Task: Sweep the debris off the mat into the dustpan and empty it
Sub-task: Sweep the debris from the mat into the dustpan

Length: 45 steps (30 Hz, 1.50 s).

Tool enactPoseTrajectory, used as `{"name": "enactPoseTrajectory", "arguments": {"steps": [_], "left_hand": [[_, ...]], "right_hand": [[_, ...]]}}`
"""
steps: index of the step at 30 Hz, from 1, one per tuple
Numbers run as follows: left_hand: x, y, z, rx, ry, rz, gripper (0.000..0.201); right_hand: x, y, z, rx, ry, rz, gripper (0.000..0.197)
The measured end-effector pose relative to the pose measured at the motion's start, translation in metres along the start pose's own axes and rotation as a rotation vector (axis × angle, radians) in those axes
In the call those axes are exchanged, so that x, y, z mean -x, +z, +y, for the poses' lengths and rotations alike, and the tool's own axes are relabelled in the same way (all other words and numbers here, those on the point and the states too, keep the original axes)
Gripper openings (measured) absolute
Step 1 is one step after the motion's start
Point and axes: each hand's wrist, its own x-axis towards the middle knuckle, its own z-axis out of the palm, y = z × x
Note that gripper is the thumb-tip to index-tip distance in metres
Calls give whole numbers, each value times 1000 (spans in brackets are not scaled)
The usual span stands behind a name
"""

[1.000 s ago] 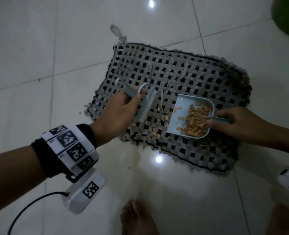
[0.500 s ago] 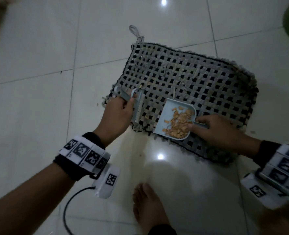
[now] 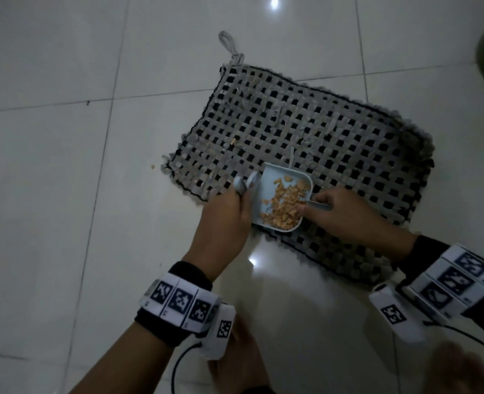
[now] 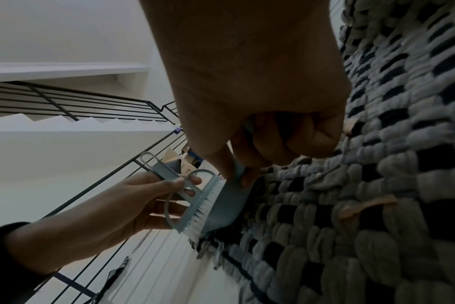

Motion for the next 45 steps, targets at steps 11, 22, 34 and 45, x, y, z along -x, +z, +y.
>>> {"name": "enactPoseTrajectory", "arguments": {"steps": [11,22,34,45], "left_hand": [[-30,-4,-14,-92,-3,125,36],[-10,23,14,-21,101,37,24],[-42,-20,5,91,11,205,50],[-96,-21,-35,-23,-128,269,31]], "right_hand": [[-3,-3,9,-8,-13,-20,41],[2,-7,25,27,10,-31,42],[0,-9,13,-242,17,32,32],[-51,35,-21,-255,-4,20,44]]}}
